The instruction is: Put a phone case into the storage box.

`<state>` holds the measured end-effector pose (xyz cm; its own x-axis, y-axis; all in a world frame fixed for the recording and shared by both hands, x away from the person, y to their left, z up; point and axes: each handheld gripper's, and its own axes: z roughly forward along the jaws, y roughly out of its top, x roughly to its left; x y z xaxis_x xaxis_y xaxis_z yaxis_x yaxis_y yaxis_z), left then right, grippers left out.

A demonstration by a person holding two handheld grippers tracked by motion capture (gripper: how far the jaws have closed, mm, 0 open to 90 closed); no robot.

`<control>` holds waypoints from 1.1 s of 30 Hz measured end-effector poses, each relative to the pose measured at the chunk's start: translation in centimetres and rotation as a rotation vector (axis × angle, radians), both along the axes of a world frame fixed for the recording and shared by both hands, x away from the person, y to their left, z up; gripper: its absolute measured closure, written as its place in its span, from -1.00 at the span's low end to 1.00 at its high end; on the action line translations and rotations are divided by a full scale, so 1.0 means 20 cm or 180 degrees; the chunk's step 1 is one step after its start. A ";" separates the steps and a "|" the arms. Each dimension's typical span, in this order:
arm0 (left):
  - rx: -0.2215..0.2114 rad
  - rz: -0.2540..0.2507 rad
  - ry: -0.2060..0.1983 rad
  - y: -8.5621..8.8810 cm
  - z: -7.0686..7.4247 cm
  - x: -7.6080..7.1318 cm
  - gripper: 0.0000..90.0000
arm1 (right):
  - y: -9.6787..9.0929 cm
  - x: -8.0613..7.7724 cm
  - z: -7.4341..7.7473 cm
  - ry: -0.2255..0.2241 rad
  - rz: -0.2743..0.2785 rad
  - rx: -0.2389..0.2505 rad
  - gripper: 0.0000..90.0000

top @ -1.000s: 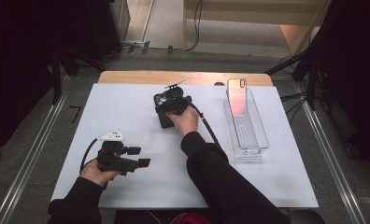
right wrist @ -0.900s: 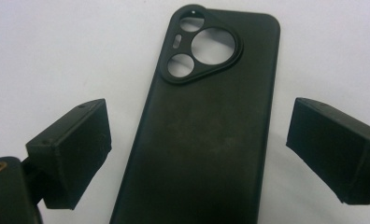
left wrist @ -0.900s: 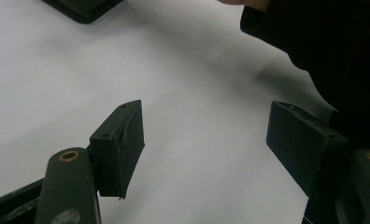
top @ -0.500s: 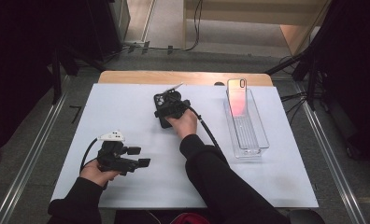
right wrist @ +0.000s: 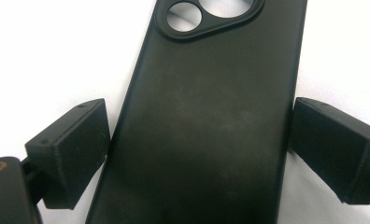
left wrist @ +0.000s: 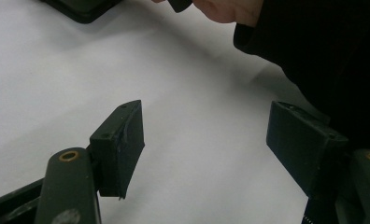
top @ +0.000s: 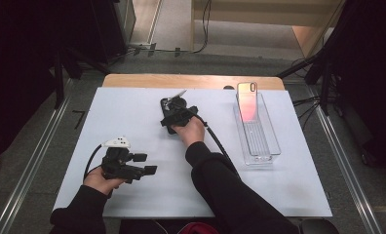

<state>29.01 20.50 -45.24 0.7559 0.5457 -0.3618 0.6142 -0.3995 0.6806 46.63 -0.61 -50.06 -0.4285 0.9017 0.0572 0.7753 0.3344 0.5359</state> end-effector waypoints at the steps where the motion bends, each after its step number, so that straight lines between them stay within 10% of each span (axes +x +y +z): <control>1: -0.0001 0.0001 0.0003 0.00 0.00 0.00 -0.37 | 0.00 0.00 0.00 -0.0006 -0.0003 -0.0018 -0.89; 33: 0.0001 0.0013 0.0008 0.00 0.00 0.00 -0.37 | -0.04 -0.02 0.00 -0.0090 0.0036 0.0011 -0.66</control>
<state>29.03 20.58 -45.25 0.7528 0.5489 -0.3634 0.6174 -0.3972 0.6790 46.30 -1.34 -49.96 -0.4402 0.8966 0.0480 0.7560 0.3412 0.5587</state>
